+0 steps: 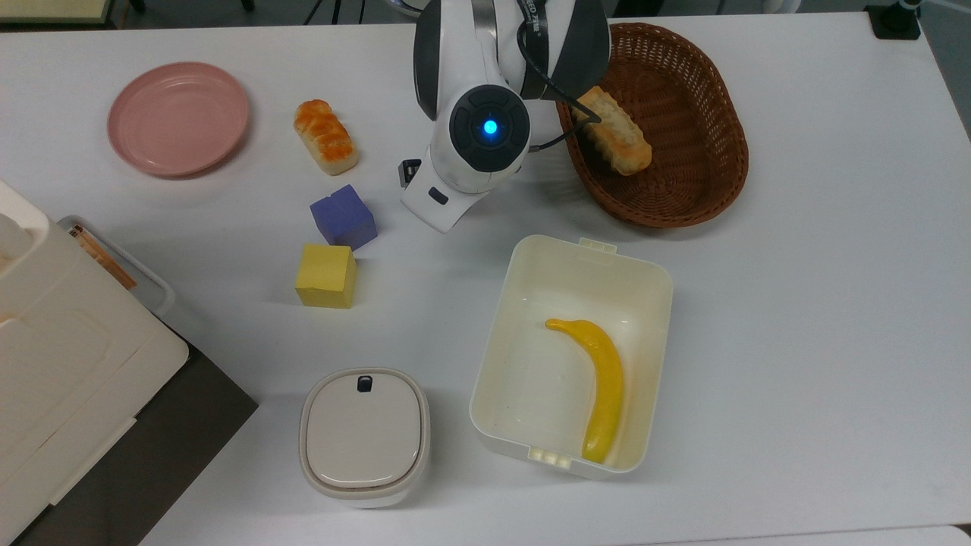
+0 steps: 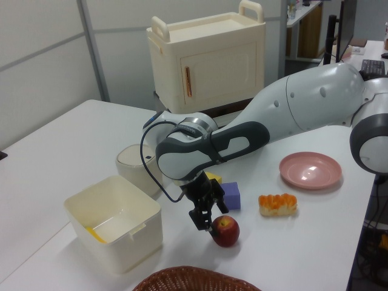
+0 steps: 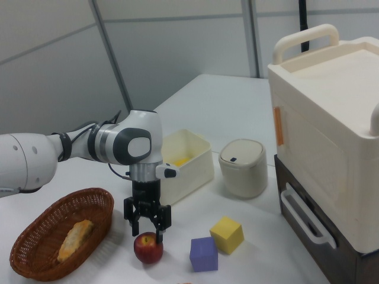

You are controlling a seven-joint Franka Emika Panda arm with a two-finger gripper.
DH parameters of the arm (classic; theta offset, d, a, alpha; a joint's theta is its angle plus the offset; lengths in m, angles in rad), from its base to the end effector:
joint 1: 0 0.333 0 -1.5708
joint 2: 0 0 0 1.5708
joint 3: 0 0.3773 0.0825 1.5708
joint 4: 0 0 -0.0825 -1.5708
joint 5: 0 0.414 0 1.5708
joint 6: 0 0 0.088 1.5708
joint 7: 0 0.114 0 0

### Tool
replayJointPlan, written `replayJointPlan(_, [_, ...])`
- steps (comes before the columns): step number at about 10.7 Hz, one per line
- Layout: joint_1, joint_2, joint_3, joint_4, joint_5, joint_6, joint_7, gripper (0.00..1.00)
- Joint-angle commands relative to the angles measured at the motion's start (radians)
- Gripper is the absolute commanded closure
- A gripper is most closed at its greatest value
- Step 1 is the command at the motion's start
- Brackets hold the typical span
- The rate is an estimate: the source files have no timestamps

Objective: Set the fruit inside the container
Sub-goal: 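Lower the gripper around the red apple and close on it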

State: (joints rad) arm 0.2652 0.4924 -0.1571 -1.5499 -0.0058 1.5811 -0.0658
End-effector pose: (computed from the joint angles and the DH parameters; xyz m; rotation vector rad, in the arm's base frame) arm 0.6795 0.0888 0.3741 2.9605 0.2620 -0.6859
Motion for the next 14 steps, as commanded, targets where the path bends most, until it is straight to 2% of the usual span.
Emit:
replayJointPlan(1, [0.025, -0.006, -0.009, -0.012, -0.032, 0.016, 0.011, 0.46])
replayJointPlan(2, [0.025, -0.008, -0.009, -0.012, -0.039, 0.011, 0.008, 0.51])
replayJointPlan(4, [0.025, -0.008, -0.009, -0.012, -0.040, 0.008, 0.006, 0.74])
replayJointPlan(5, [0.025, -0.008, -0.009, -0.012, -0.040, 0.007, 0.000, 0.73])
replayJointPlan(6, [0.025, -0.008, -0.009, -0.012, -0.040, 0.004, -0.006, 0.43])
replayJointPlan(7, [0.026, -0.008, -0.009, -0.018, -0.040, 0.004, 0.003, 0.00])
replayJointPlan(14, [0.022, -0.009, -0.009, -0.018, -0.060, -0.062, -0.006, 0.00])
